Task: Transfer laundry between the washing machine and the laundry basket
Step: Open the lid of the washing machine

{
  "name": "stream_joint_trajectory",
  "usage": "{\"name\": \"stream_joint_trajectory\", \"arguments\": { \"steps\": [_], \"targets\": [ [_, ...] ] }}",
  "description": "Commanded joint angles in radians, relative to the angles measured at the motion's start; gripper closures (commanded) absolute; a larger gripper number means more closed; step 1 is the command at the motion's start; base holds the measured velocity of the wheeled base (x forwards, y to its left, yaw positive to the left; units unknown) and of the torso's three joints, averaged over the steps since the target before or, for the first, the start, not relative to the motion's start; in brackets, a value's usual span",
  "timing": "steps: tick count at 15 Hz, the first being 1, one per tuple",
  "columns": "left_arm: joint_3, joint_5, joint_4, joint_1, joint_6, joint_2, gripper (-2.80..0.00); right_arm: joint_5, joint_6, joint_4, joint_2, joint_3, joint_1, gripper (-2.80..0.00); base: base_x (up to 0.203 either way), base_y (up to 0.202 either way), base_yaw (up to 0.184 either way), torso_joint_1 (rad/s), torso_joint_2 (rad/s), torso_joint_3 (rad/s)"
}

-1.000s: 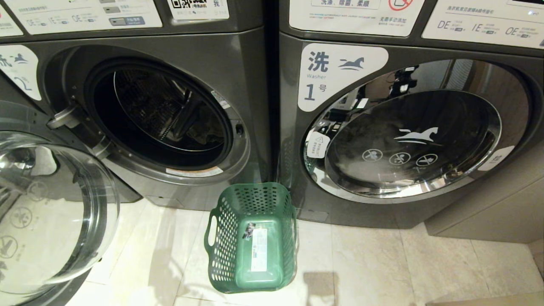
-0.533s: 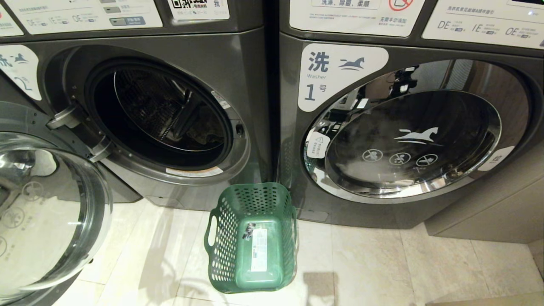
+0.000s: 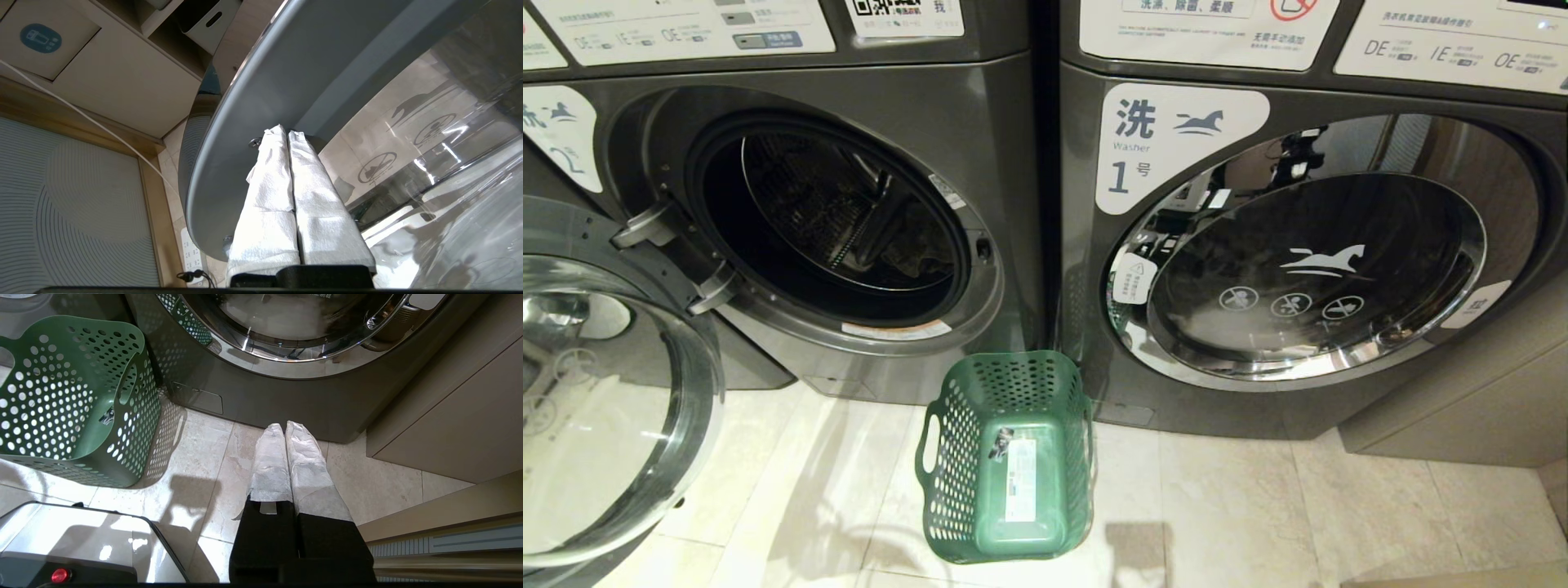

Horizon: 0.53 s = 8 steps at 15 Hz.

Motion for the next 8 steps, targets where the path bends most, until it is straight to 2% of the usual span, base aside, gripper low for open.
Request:
{"name": "stream_joint_trajectory", "arguments": {
  "steps": [1, 8],
  "targets": [
    [-0.006, 0.001, -0.002, 0.009, -0.002, 0.007, 0.0, 0.001, -0.001, 0.0, 0.0, 0.0, 0.0, 0.0, 0.0, 0.0, 0.0, 0.0, 0.0, 0.0],
    [-0.012, -0.017, -0.018, 0.035, -0.005, 0.032, 0.0, 0.001, -0.001, 0.0, 0.0, 0.0, 0.0, 0.0, 0.0, 0.0, 0.0, 0.0, 0.0, 0.0]
  ]
}}
